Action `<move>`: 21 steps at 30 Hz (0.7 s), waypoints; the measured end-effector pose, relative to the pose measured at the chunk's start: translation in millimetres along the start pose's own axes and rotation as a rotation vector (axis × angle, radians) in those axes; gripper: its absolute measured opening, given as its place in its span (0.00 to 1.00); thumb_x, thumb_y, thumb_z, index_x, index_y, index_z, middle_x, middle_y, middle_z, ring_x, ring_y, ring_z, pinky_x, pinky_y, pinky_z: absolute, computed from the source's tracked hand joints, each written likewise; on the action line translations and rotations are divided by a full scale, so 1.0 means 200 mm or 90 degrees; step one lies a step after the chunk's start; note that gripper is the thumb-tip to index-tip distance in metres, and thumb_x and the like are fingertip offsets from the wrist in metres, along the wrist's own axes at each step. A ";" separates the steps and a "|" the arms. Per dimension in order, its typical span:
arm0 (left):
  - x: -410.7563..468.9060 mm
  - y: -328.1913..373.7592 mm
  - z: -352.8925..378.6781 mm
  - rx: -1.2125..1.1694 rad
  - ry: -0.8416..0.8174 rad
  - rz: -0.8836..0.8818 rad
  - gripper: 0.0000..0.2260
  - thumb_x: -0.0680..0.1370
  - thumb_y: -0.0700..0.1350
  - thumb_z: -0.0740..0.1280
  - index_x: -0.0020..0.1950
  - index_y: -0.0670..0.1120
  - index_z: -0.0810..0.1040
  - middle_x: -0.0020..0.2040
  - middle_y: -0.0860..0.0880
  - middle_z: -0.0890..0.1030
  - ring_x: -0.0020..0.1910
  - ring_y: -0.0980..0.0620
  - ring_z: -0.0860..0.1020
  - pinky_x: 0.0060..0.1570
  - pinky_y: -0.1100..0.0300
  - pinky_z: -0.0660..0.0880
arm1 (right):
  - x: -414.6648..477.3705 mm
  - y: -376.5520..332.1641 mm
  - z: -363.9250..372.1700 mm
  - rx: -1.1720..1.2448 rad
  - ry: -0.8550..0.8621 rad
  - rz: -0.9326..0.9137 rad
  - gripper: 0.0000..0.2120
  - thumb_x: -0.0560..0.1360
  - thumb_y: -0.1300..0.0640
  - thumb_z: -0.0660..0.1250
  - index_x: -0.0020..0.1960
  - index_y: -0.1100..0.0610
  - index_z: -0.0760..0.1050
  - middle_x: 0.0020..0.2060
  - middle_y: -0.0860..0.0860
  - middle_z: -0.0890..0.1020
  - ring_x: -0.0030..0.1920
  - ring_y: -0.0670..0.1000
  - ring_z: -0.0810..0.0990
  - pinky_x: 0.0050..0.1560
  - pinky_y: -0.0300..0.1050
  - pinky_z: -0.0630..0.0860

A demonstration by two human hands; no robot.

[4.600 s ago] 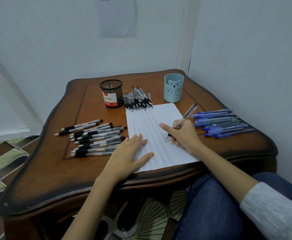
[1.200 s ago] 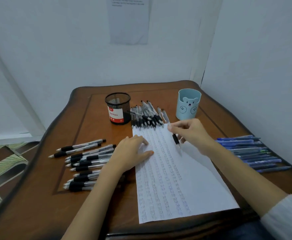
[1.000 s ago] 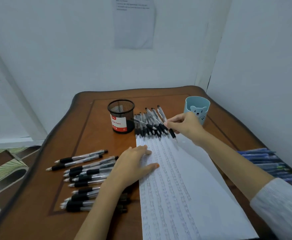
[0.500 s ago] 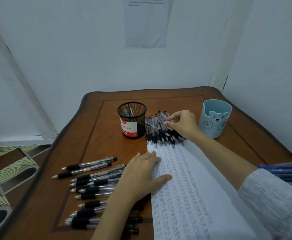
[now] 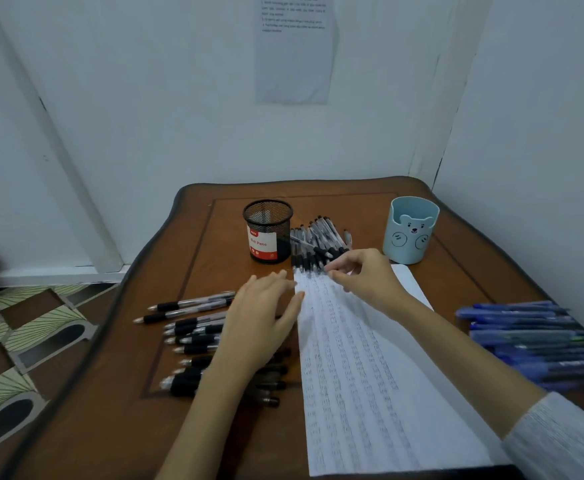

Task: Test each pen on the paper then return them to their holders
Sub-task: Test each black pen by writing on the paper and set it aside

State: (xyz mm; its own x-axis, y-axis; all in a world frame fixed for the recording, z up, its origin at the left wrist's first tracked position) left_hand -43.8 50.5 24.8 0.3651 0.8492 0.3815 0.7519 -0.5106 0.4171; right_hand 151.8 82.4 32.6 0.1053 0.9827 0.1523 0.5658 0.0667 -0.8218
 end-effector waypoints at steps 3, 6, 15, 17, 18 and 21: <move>-0.10 -0.05 -0.08 0.013 0.028 -0.044 0.15 0.81 0.53 0.59 0.63 0.50 0.77 0.68 0.51 0.74 0.68 0.56 0.69 0.69 0.63 0.52 | -0.11 -0.05 0.07 0.005 -0.077 -0.004 0.04 0.75 0.61 0.71 0.48 0.57 0.83 0.35 0.49 0.81 0.31 0.43 0.76 0.29 0.28 0.69; -0.22 -0.10 -0.13 0.013 0.052 -0.082 0.14 0.80 0.51 0.61 0.63 0.48 0.78 0.66 0.50 0.76 0.67 0.54 0.71 0.68 0.61 0.59 | -0.21 -0.10 0.16 -0.027 -0.131 -0.037 0.05 0.75 0.61 0.70 0.49 0.55 0.83 0.36 0.47 0.81 0.31 0.37 0.76 0.30 0.26 0.68; -0.42 -0.18 -0.13 0.032 0.052 -0.112 0.18 0.81 0.52 0.59 0.68 0.46 0.74 0.69 0.47 0.73 0.71 0.51 0.67 0.72 0.57 0.56 | -0.30 -0.12 0.31 -0.260 -0.107 -0.085 0.11 0.77 0.55 0.69 0.58 0.56 0.81 0.51 0.50 0.75 0.46 0.45 0.74 0.47 0.39 0.72; -0.44 -0.18 -0.11 0.037 0.061 -0.111 0.21 0.81 0.55 0.56 0.67 0.46 0.74 0.68 0.47 0.74 0.70 0.51 0.68 0.72 0.58 0.55 | -0.32 -0.12 0.30 -0.242 -0.081 -0.094 0.09 0.76 0.54 0.70 0.53 0.57 0.83 0.43 0.45 0.75 0.44 0.42 0.75 0.45 0.37 0.72; -0.45 -0.17 -0.11 0.039 0.065 -0.109 0.23 0.80 0.56 0.54 0.67 0.45 0.75 0.68 0.47 0.74 0.70 0.51 0.68 0.71 0.59 0.54 | -0.33 -0.12 0.28 -0.201 -0.075 -0.093 0.08 0.76 0.55 0.70 0.50 0.58 0.84 0.40 0.41 0.74 0.41 0.40 0.75 0.42 0.33 0.70; -0.46 -0.17 -0.11 0.031 0.079 -0.117 0.26 0.79 0.58 0.51 0.68 0.46 0.74 0.68 0.47 0.74 0.70 0.51 0.68 0.71 0.61 0.52 | -0.36 -0.11 0.24 -0.036 -0.086 -0.052 0.06 0.76 0.56 0.69 0.45 0.58 0.83 0.38 0.40 0.77 0.37 0.40 0.75 0.37 0.30 0.71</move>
State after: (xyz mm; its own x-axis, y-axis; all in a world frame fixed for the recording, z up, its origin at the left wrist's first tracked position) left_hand -114.4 -12.9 -5.7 0.1516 0.9025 0.4031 0.8263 -0.3395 0.4494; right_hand 93.0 19.2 14.4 -0.0520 0.9889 0.1395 0.6141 0.1418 -0.7764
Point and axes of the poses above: each hand's wrist, its own x-axis towards the middle knuckle, its own z-axis out of the palm, y = z × x, the point moved 1 cm from there along x, towards the middle knuckle
